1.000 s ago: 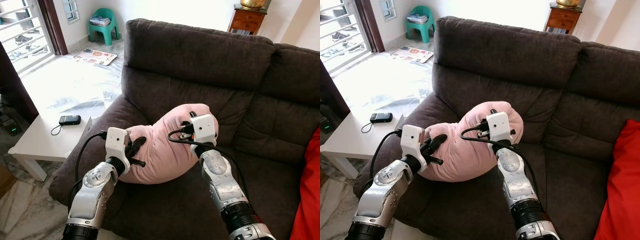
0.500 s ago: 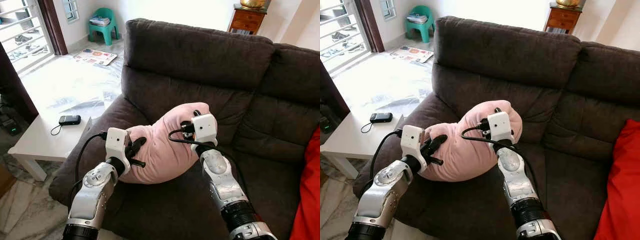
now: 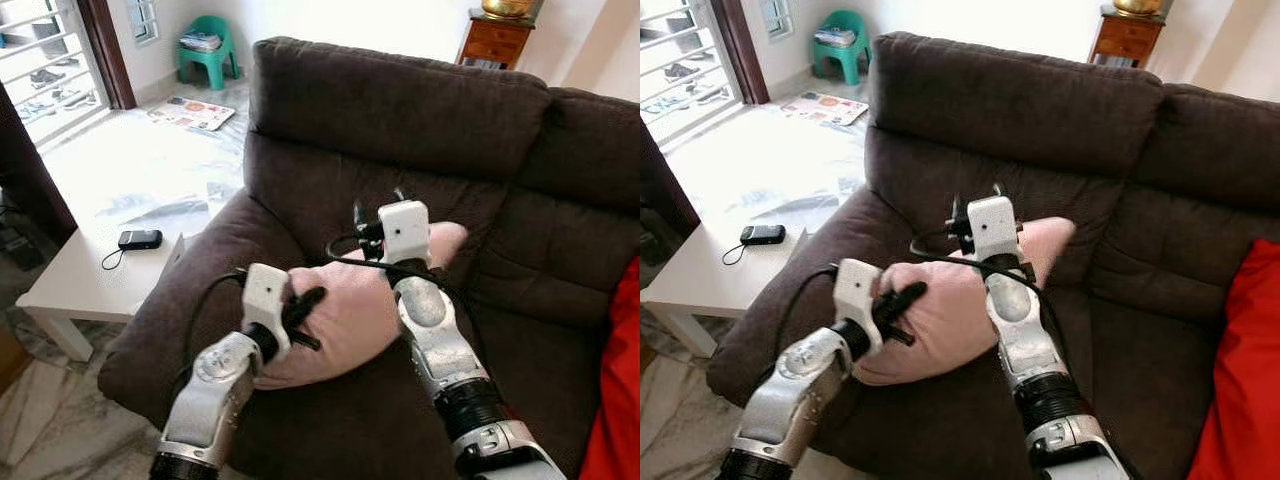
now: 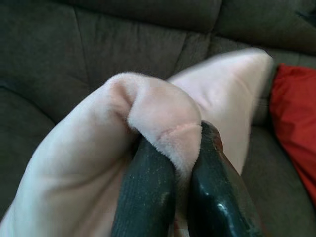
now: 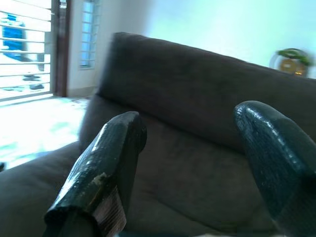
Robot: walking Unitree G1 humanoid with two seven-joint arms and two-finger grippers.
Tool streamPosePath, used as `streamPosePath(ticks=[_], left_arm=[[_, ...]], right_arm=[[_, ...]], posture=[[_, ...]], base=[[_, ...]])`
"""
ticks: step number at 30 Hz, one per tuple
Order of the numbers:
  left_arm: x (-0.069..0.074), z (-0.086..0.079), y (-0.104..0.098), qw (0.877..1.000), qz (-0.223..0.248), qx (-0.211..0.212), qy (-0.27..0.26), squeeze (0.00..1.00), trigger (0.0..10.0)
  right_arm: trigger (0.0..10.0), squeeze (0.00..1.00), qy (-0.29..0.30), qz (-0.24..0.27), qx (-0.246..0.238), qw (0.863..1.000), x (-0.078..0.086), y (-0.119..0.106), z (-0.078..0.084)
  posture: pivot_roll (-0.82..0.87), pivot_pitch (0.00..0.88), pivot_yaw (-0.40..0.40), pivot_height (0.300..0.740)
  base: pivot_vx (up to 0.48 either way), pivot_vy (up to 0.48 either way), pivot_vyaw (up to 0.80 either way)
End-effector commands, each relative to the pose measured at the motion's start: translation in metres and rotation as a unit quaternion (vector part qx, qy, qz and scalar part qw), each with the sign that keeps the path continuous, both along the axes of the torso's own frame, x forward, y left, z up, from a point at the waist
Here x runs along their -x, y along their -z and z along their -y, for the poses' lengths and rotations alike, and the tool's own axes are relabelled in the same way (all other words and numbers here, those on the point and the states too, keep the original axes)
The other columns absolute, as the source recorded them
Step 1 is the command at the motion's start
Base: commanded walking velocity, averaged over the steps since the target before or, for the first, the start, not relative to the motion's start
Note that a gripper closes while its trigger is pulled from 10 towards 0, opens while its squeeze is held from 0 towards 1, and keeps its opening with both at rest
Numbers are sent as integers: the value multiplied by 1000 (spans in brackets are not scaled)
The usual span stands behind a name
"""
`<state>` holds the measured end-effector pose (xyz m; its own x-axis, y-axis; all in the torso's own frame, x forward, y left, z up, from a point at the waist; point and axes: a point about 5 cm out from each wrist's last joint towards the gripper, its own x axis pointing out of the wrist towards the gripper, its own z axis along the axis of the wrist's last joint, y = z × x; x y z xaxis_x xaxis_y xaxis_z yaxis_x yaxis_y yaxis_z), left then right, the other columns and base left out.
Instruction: Move the pillow to the sofa from floor
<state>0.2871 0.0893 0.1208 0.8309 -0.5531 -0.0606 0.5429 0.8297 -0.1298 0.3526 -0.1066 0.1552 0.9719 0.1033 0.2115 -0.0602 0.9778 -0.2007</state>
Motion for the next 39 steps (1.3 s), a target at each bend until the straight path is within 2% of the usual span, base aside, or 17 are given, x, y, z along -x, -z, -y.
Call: streamPosePath(ticks=[1, 5, 8, 10, 11, 13, 15, 20, 21, 24, 26, 27, 30, 32, 33, 34, 39], left_arm=[[-3, -1, -16, 999, 41, 6, -3, 0, 10000], [-3, -2, -15, 999, 40, 6, -9, 0, 10000], [-3, -3, -13, 999, 39, 5, -16, 0, 10000], [-4, -4, -12, 999, 37, 0, -25, 0, 10000], [-4, -4, -12, 999, 37, 0, -25, 0, 10000], [-6, -5, -11, 999, 39, -1, -35, 0, 10000], [-7, -6, -12, 998, 41, 0, -39, 0, 10000], [-8, -7, -13, 998, 44, 3, -49, 0, 10000], [-9, -8, -13, 998, 45, 3, -53, 0, 10000], [-10, -8, -13, 997, 48, 3, -58, 0, 10000], [-10, -9, -13, 997, 49, 3, -62, 0, 10000], [-12, -11, -13, 996, 51, 1, -70, 0, 10000], [-14, -14, -13, 995, 54, -3, -85, 0, 10000], [-15, -16, -13, 994, 55, -1, -94, 0, 10000], [-15, -16, -13, 994, 55, -1, -94, 0, 10000], [-16, -17, -13, 994, 55, -1, -98, 0, 10000], [-17, -18, -12, 993, 55, -1, -102, 0, 10000]], right_arm=[[10000, 0, 22, 0, 2, 1000, 0, -1, 9], [10000, 0, 43, -20, 10, 999, 1, 6, 14], [10000, 0, 76, -79, 35, 993, 2, 23, 24], [10000, 0, 36, -167, 132, 976, 5, 46, 25], [10000, 0, 36, -167, 132, 976, 5, 46, 25], [10000, 0, -43, -199, 240, 949, 12, 57, 20], [10000, 0, -40, -198, 274, 940, 14, 54, 27], [10000, 0, 41, -146, 242, 958, 9, 30, 43], [10000, 0, 79, -110, 202, 970, 8, 19, 50], [10000, 0, 100, -82, 143, 981, 9, 6, 57], [10000, 0, 88, -84, 142, 982, 11, 3, 59], [10000, 0, 67, -105, 188, 974, 14, 10, 59], [10000, 0, 25, -145, 233, 961, 21, 22, 59], [10000, 0, -19, -205, 301, 931, 30, 36, 63], [10000, 0, -19, -205, 301, 931, 30, 36, 63], [10000, 0, -46, -236, 350, 905, 36, 41, 69], [10000, 0, -59, -256, 384, 885, 41, 35, 79]], posture=[[57, 0, -90, 740], [57, 0, -92, 740], [54, 0, -91, 740], [53, 0, -93, 740], [53, 0, -93, 740], [47, 0, -93, 740], [46, 0, -95, 740], [44, 0, -99, 740], [45, 0, -99, 740], [41, 0, -99, 740], [39, 0, -98, 740], [36, 0, -99, 740], [34, 0, -99, 740], [35, 0, -100, 740], [35, 0, -100, 740], [34, 0, -100, 740], [31, 0, -100, 740]], base=[[0, 0, 0], [0, 0, 0], [0, 0, 0], [0, 0, 0], [0, 0, 0], [0, 0, 0], [0, 0, 0], [0, 0, 0], [0, 0, 0], [0, 0, 0], [0, 0, 0], [0, 0, 0], [0, 0, 0], [0, 0, 0], [0, 0, 0], [0, 0, 0], [0, 0, 0]])
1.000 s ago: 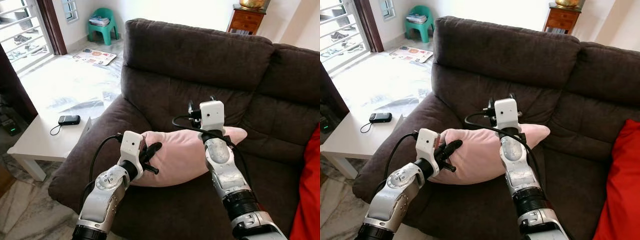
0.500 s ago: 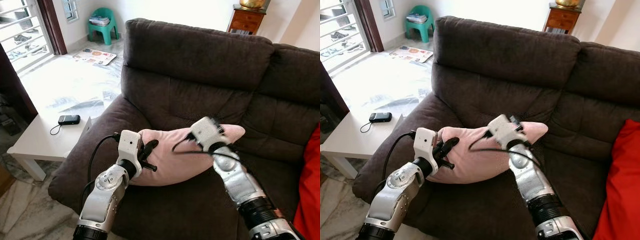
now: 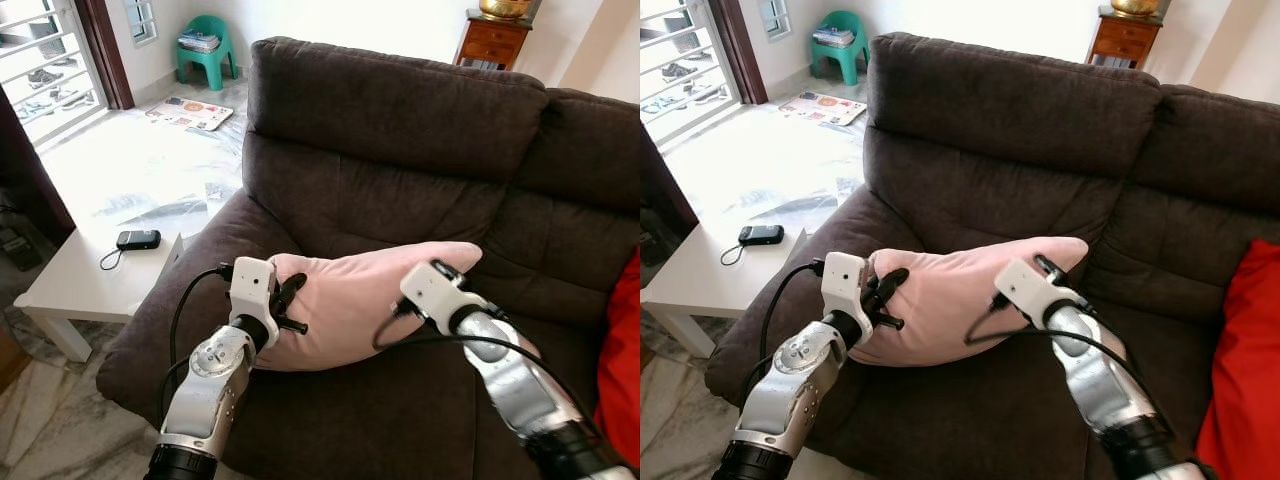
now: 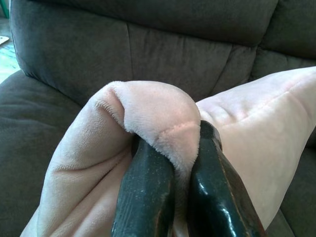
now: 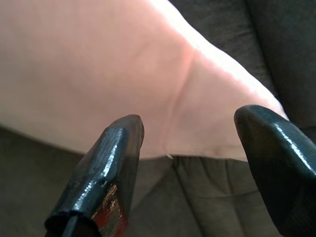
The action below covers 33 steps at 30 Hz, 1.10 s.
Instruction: Move the pillow to the sofa from floor
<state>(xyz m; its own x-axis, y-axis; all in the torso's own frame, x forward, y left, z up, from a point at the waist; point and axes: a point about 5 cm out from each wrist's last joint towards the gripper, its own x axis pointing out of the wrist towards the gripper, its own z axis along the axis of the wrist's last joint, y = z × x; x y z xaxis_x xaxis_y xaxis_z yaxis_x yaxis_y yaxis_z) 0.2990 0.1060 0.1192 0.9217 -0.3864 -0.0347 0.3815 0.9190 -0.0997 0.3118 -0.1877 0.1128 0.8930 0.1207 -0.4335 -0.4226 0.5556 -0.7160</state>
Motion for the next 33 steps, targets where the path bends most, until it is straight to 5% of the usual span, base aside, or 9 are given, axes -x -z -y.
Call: streamPosePath(ticks=[1, 3, 5, 11, 22, 24, 27, 33], left_arm=[[-5, -2, -14, 999, 37, 3, -9, 0, 10000], [-5, -2, -14, 999, 37, 3, -10, 0, 10000], [-7, -2, -13, 999, 39, 3, -15, 0, 10000], [-9, -2, -14, 999, 41, 6, -20, 0, 10000], [-11, -6, -15, 998, 37, 36, -35, 0, 10000], [-11, -5, -17, 997, 27, 69, -31, 0, 10000], [-10, -4, -25, 983, 5, 182, -21, 0, 10000], [-10, -10, -29, 971, -3, 238, -28, 0, 10000]], right_arm=[[10000, 0, -5, -13, 4, 1000, 1, -7, 0], [10000, 0, -5, -18, 5, 1000, 1, -7, 0], [10000, 0, -43, -91, 19, 995, 8, 10, -7], [10000, 0, -77, -137, 19, 987, 4, 27, -33], [10000, 0, -108, -153, 49, 981, -17, 52, -75], [10000, 0, -108, -145, 53, 982, -21, 52, -80], [10000, 0, -92, -109, 38, 989, -31, 44, -87], [10000, 0, -79, -60, 12, 995, -43, 31, -94]], posture=[[27, 0, -100, 740], [27, 0, -100, 740], [27, 0, -102, 740], [35, 0, -103, 740], [62, 0, -113, 740], [68, 0, -118, 740], [76, 0, -121, 740], [81, 0, -123, 740]], base=[[0, 0, 0], [0, 0, 0], [0, 0, 0], [0, 0, 0], [0, 0, 0], [0, 0, 0], [0, 0, 0], [0, 0, 0]])
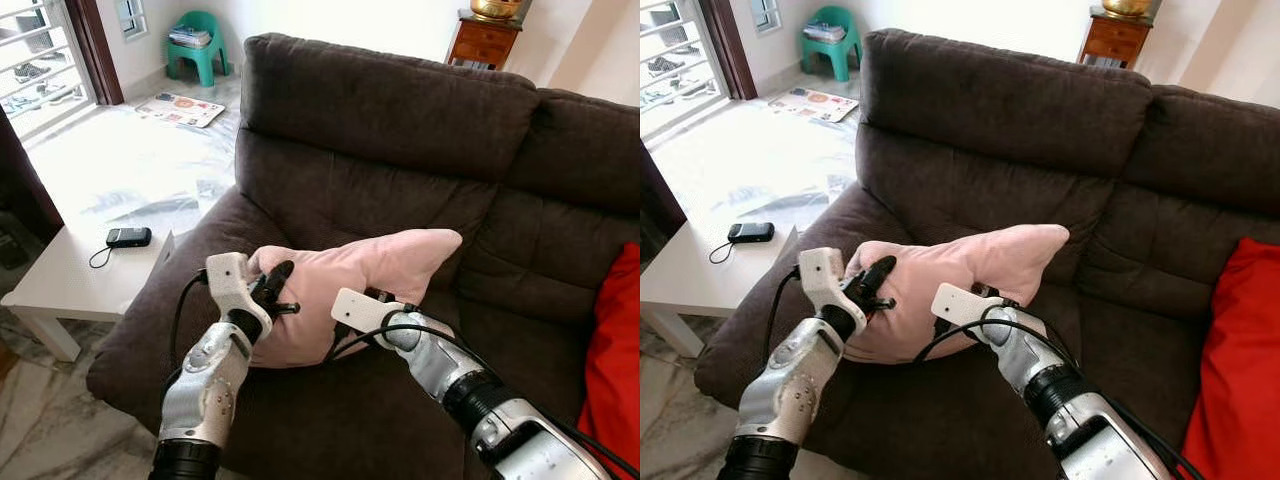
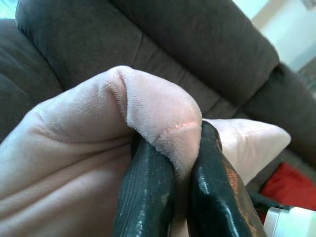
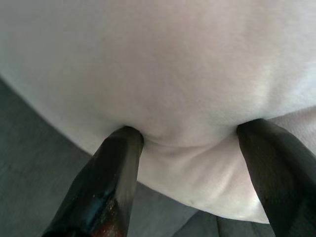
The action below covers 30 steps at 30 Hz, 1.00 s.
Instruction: Move the pillow to the sofa from floor
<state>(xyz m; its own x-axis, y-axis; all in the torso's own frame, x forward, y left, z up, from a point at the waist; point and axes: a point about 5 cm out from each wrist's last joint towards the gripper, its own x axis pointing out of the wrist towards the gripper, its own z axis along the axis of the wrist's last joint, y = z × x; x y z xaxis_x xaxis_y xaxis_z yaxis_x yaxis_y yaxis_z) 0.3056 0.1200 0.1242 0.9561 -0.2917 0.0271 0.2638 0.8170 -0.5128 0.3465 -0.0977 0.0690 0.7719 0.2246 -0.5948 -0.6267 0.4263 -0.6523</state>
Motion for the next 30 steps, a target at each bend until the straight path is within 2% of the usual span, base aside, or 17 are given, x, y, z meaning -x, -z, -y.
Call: streamPosePath(ticks=[1, 3, 9, 11, 17, 20, 21, 24, 26, 27, 28, 30], left_arm=[[-4, 4, -24, 998, 47, 27, 11, 0, 10000], [-4, 3, -27, 997, 45, 58, 10, 0, 10000], [-4, 0, -30, 995, 41, 92, 7, 0, 10000], [-5, -1, -32, 992, 38, 119, 3, 0, 10000], [-10, -2, -34, 986, 34, 160, -17, 0, 10000], [-15, -6, -32, 982, 24, 180, -48, 0, 10000], [-20, -8, -28, 981, 10, 182, -67, 0, 10000], [-21, -8, -21, 978, -13, 192, -79, 0, 10000], [-21, -15, -4, 971, -60, 194, -127, 0, 10000], [-21, -15, -4, 971, -60, 194, -127, 0, 10000], [-21, -20, 7, 964, -88, 192, -162, 0, 10000], [-21, -20, 7, 964, -88, 192, -162, 0, 10000]], right_arm=[[10000, 0, 4, 37, -25, 999, -10, -14, -5], [10000, 0, 10, 68, -48, 996, -16, -23, -8], [10000, 0, 27, 101, -86, 991, -22, -33, -12], [10000, 0, 45, 127, -108, 985, -27, -41, -12], [10000, 0, 60, 151, -134, 977, -31, -49, -14], [10000, 0, 63, 153, -142, 976, -32, -50, -14], [10000, 0, 63, 155, -142, 976, -32, -51, -15], [10000, 0, 63, 155, -142, 976, -32, -49, -15], [10000, 0, 61, 151, -141, 977, -30, -45, -16], [10000, 0, 61, 151, -141, 977, -30, -45, -16], [10000, 0, 60, 151, -141, 977, -29, -43, -16], [10000, 0, 60, 151, -141, 977, -29, -43, -16]], posture=[[83, 0, -124, 740], [83, 0, -123, 740], [86, 0, -123, 740], [86, 0, -120, 740], [86, 0, -117, 740], [86, 0, -118, 740], [84, 0, -117, 740], [82, 0, -118, 740], [82, 0, -119, 740], [82, 0, -119, 740], [84, 0, -118, 740], [84, 0, -118, 740]], base=[[0, 0, 0], [0, 0, 0], [0, 0, 0], [0, 0, 0], [0, 0, 0], [0, 0, 0], [0, 0, 0], [0, 0, 0], [0, 0, 0], [0, 0, 0], [0, 0, 0], [0, 0, 0]])
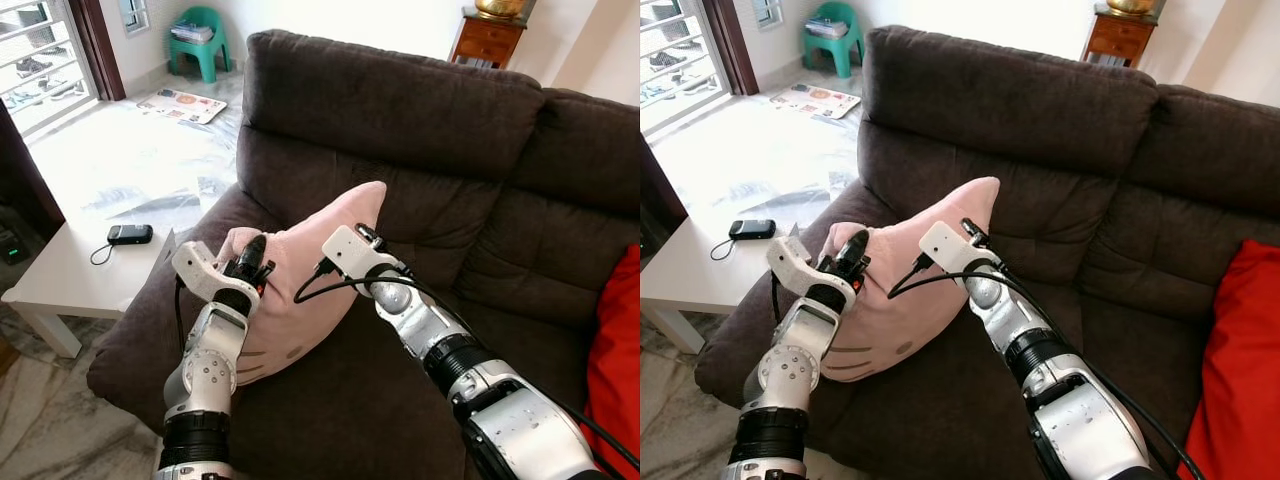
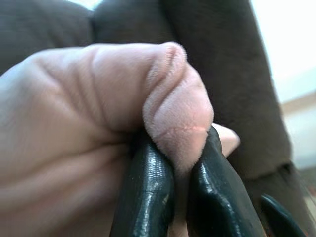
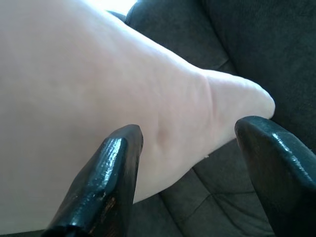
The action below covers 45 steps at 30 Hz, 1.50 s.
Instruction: Move the pillow to the sofa from floor
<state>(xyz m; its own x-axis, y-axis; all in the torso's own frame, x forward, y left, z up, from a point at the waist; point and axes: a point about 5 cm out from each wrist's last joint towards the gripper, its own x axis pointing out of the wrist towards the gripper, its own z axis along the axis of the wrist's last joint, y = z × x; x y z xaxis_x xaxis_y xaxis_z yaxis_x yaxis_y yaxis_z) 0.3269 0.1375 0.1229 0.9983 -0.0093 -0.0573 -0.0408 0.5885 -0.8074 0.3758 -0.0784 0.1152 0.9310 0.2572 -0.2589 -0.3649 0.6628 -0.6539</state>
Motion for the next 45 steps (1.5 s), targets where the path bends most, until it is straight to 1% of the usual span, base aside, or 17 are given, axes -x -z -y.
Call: streamPosePath(ticks=[1, 7, 10, 11, 12, 14, 16, 19, 27, 32, 34, 36, 39, 40, 42, 43, 45], left_arm=[[0, -3, 5, 1000, -20, 2, -16, 0, 10000], [-3, -4, 9, 999, -34, 27, -32, 0, 10000], [-3, -6, 9, 998, -24, -55, 13, 0, 10000], [-3, -6, 9, 998, -24, -55, 13, 0, 10000], [1, -11, 13, 993, -25, -113, 33, 0, 10000], [3, -19, 17, 993, -37, -111, 18, 0, 10000], [7, -52, 28, 991, -79, -72, -75, 0, 10000], [8, -65, 26, 990, -74, -55, -108, 0, 10000], [9, -90, 16, 983, -48, -108, -144, 0, 10000], [7, -88, 17, 985, -46, -87, -142, 0, 10000], [5, -81, 20, 988, -46, -1, -150, 0, 10000], [5, -79, 23, 988, -53, -1, -143, 0, 10000], [2, -62, 31, 990, -79, -95, -62, 0, 10000], [0, -51, 28, 975, -55, -215, 0, 0, 10000], [0, -47, 25, 966, -43, -256, 18, 0, 10000], [0, -45, 21, 934, -19, -354, 47, 0, 10000], [1, -47, 21, 919, -16, -390, 48, 0, 10000]], right_arm=[[10000, 0, 9, -4, -4, 1000, 1, 3, 4], [10000, 0, 12, 23, -16, 1000, 2, 1, 8], [10000, 0, 3, 39, -113, 993, 6, -5, 4], [10000, 0, 3, 39, -113, 993, 6, -5, 4], [10000, 0, 3, 27, -191, 981, 12, -5, 2], [10000, 0, 1, 20, -215, 976, 15, -3, 1], [10000, 0, 0, 13, -239, 971, 28, 5, 0], [10000, 0, -1, 12, -254, 967, 35, 8, -1], [10000, 0, -9, 10, -276, 961, 52, 10, -4], [10000, 0, 2, 14, -276, 961, 52, 8, -1], [10000, 0, 13, 22, -281, 959, 50, 4, 2], [10000, 0, 15, 24, -280, 960, 50, 3, 3], [10000, 0, 26, 34, -278, 960, 50, 0, 7], [10000, 0, 32, 42, -281, 958, 49, -2, 9], [10000, 0, 33, 44, -282, 958, 49, -3, 10], [10000, 0, 34, 46, -285, 957, 50, -3, 11], [10000, 0, 35, 46, -285, 957, 51, -3, 12]], posture=[[84, 0, -118, 740], [71, 0, -112, 740], [71, 0, -113, 740], [71, 0, -113, 740], [70, 0, -111, 740], [69, 0, -111, 740], [67, 0, -108, 740], [63, 0, -108, 740], [59, 0, -105, 740], [57, 0, -104, 740], [54, 0, -104, 740], [54, 0, -103, 740], [52, 0, -102, 740], [49, 0, -101, 740], [48, 0, -99, 740], [52, 0, -97, 740], [52, 0, -97, 740]], base=[[0, 0, 0], [0, 0, 0], [0, 0, 0], [0, 0, 0], [0, 0, 0], [0, 0, 0], [0, 0, 0], [0, 0, 0], [0, 0, 0], [0, 0, 0], [0, 0, 0], [0, 0, 0], [0, 0, 0], [0, 0, 0], [0, 0, 0], [0, 0, 0], [0, 0, 0]])
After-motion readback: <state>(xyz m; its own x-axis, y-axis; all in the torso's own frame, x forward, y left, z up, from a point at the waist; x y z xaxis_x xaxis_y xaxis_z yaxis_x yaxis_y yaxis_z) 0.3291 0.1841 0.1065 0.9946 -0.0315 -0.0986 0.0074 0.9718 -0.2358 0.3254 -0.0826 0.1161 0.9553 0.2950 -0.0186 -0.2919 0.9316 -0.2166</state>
